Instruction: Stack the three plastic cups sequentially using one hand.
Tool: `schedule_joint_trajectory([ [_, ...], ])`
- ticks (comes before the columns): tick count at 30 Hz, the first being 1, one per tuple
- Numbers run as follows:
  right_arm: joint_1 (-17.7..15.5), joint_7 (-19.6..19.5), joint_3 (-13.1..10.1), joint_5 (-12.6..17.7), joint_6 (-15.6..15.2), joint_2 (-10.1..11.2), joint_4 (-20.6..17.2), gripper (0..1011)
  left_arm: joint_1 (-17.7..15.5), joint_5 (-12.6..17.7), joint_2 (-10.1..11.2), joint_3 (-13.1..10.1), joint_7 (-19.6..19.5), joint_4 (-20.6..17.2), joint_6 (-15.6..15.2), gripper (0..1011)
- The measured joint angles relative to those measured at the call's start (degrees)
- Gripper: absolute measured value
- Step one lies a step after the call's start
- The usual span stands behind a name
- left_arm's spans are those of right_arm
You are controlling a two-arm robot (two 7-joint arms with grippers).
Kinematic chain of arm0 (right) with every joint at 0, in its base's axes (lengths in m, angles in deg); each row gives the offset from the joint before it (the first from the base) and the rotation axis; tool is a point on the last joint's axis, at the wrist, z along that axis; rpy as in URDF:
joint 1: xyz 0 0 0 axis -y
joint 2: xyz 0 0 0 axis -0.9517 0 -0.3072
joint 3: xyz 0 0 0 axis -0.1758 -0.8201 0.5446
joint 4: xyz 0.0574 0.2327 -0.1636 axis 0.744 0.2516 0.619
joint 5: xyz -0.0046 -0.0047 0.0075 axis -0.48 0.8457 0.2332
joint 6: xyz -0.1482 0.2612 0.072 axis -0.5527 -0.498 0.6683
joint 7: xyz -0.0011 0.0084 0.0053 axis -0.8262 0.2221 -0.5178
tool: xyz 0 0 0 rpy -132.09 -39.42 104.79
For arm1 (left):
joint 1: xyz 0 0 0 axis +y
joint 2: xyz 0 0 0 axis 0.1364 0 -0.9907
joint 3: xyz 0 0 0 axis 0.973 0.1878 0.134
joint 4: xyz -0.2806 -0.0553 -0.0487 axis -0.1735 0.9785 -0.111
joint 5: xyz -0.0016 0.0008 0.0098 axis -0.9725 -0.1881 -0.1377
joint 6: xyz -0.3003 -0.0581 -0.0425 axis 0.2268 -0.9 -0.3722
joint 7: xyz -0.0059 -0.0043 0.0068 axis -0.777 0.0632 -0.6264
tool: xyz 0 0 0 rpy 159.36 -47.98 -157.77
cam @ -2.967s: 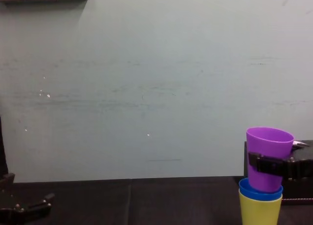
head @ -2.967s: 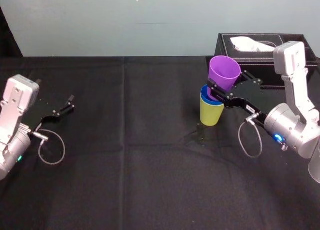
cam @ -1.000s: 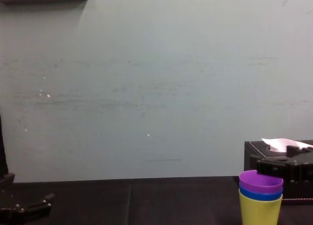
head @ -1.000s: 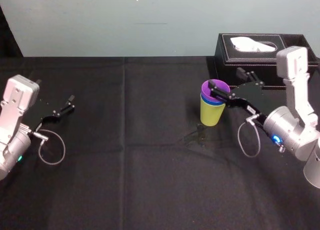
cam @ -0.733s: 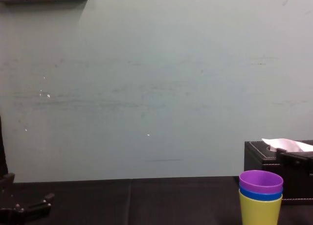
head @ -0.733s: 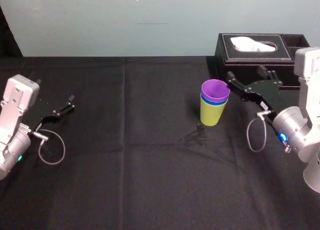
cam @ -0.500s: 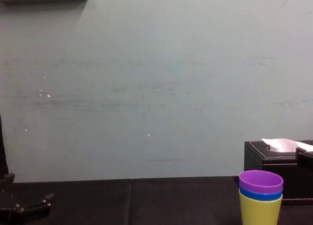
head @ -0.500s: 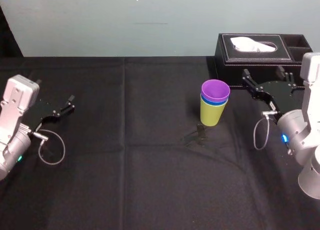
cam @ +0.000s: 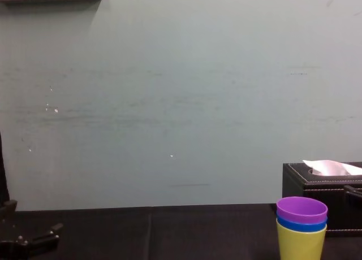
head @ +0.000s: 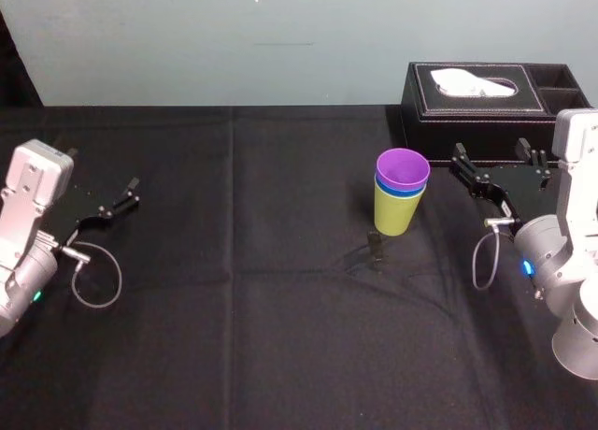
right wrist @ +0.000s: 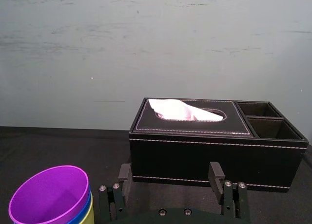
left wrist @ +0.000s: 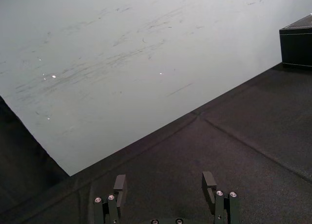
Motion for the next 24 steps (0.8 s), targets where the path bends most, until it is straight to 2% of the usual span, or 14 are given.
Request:
schedule_joint_trajectory([
  [24,-0.04,-0.54,0.15,-0.22,0.43,-0.05,-0.04,1000,0.00,0.00,0.00,0.00,0.00,0.00,0.00,1011],
])
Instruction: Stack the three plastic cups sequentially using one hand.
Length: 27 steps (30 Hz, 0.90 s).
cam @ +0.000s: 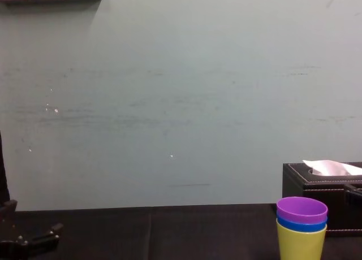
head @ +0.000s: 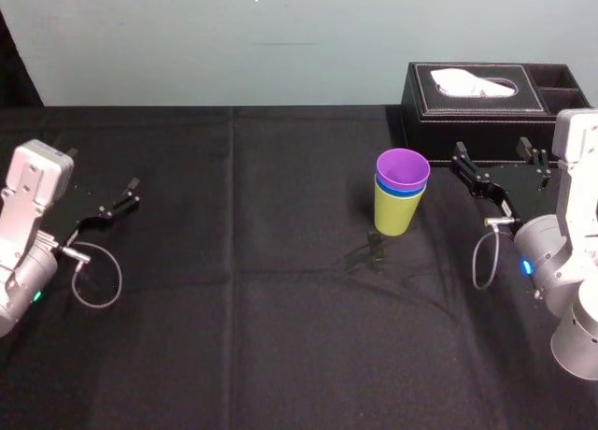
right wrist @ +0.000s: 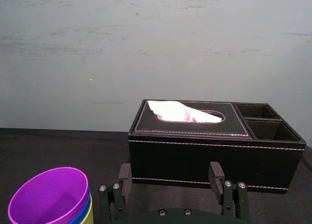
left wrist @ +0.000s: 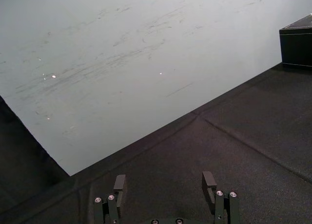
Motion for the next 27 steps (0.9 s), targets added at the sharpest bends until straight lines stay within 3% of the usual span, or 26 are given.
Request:
schedule_joint_trajectory([
  [27,0.00,-0.11,0.00,-0.07,0.09,0.00,-0.07,1000,0.00,0.00,0.00,0.00,0.00,0.00,0.00,1011],
])
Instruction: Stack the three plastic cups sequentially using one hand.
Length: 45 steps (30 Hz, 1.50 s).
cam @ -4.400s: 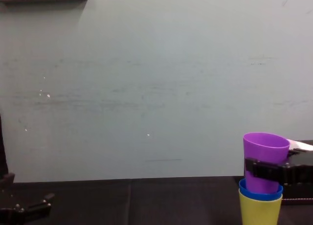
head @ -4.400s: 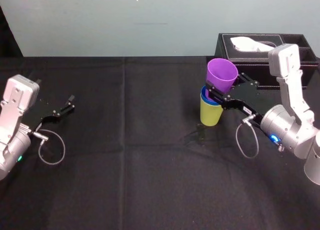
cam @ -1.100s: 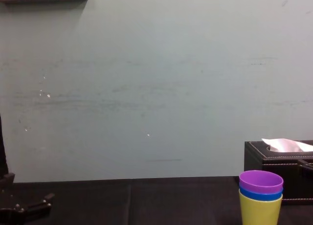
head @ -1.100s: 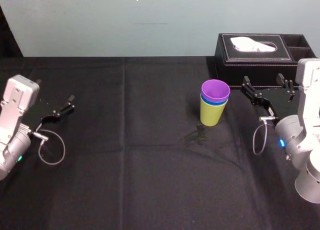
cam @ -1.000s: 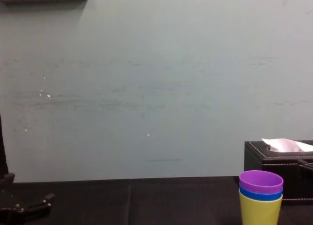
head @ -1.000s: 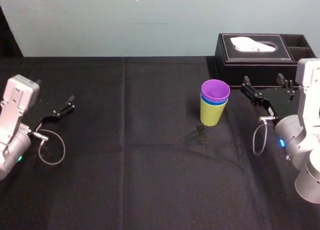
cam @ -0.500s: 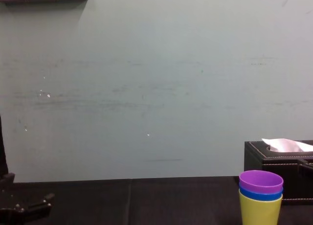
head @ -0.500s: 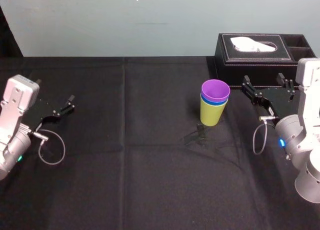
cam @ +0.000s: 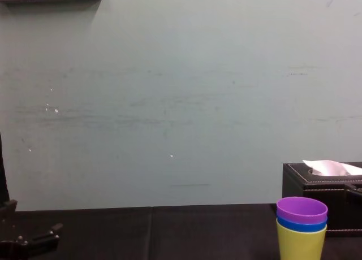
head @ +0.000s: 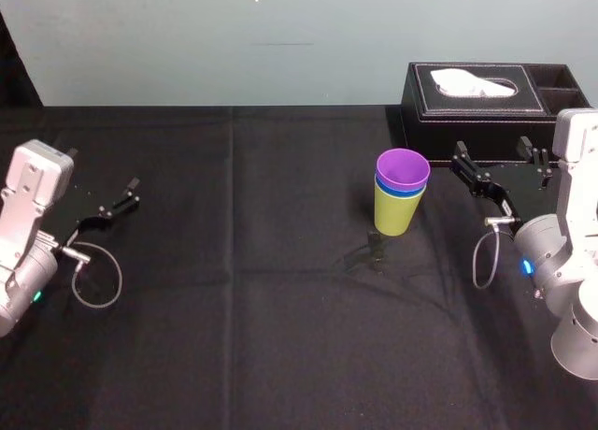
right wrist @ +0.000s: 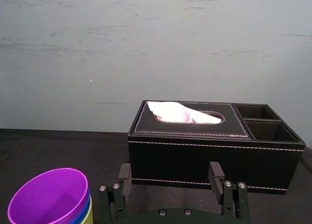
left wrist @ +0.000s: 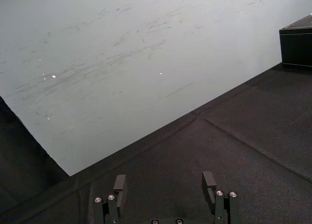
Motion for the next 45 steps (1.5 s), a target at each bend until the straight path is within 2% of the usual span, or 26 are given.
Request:
schedule_joint_trajectory([
  [45,0.00,0.00,0.00,0.00,-0.01,0.00,0.00,1000,0.00,0.00,0.00,0.00,0.00,0.00,0.00,1011],
])
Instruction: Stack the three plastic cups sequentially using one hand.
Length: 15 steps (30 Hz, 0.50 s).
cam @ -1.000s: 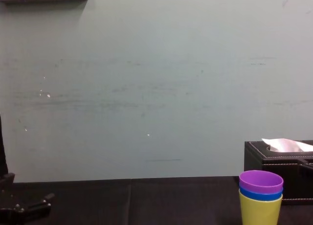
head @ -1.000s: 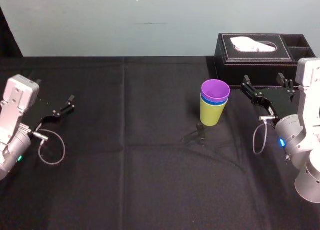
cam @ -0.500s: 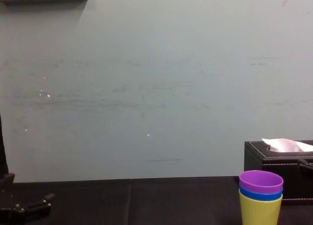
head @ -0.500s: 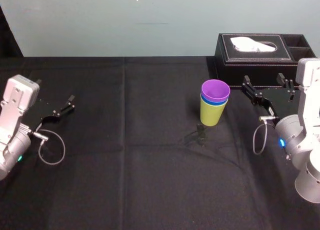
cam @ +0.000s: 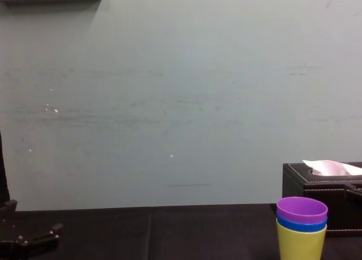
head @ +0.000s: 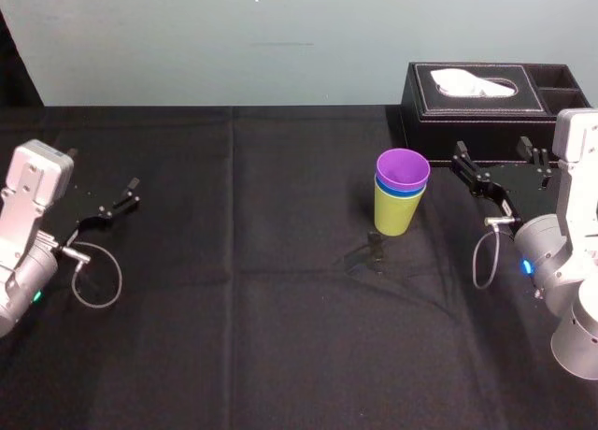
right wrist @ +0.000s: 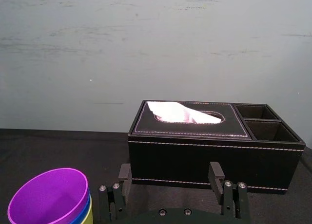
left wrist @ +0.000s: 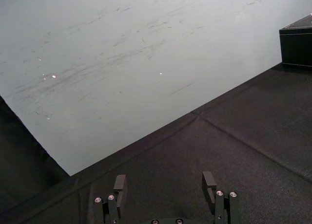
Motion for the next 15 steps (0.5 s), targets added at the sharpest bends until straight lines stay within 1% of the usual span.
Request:
schedule_joint_trajectory([
  [15,0.00,0.00,0.00,0.00,0.00,0.00,0.00,1000,0.00,0.00,0.00,0.00,0.00,0.00,0.00,1011],
])
